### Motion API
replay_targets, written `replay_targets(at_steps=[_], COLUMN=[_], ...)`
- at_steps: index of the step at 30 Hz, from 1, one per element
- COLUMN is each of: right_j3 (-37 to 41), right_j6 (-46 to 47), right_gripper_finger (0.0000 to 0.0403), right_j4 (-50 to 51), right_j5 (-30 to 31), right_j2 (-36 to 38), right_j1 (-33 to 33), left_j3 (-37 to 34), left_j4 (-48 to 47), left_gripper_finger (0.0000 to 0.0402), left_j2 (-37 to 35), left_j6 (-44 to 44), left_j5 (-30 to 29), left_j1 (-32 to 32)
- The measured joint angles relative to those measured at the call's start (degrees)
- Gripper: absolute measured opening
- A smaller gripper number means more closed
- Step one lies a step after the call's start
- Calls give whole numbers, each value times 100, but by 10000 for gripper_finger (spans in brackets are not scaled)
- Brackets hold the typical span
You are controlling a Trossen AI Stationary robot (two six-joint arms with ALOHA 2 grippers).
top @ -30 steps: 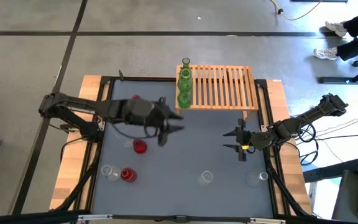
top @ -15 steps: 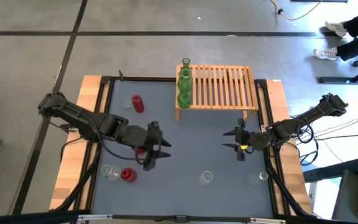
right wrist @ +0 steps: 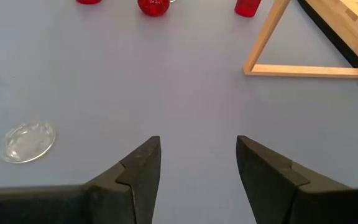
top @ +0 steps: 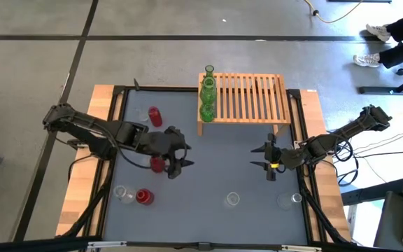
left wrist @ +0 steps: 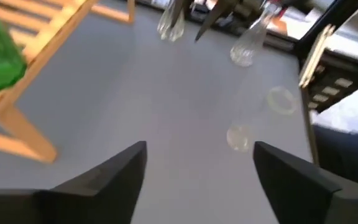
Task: Sort vases onto shelf
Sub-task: Put the center red vase on the shelf
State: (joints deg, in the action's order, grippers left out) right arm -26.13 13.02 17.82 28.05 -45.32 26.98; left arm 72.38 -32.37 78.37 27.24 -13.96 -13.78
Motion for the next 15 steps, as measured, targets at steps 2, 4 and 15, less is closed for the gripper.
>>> replay_targets(at_steps=[2,4,15], right_j3=[0,0,0], right_j6=[0,0,7], right_gripper_finger=[195,195,195], right_j4=[3,6,9], right_j5=[0,0,0], right_j2=[0,0,0], right_j1=[0,0,0], left_j3=[0,0,0], left_j4=[-138,-173,-924], left_gripper_finger=[321,340,361], left_j2=[0,0,0], left_j6=[135,261,1330], left_j5=[10,13,-39], left_j1=[41,42,-127])
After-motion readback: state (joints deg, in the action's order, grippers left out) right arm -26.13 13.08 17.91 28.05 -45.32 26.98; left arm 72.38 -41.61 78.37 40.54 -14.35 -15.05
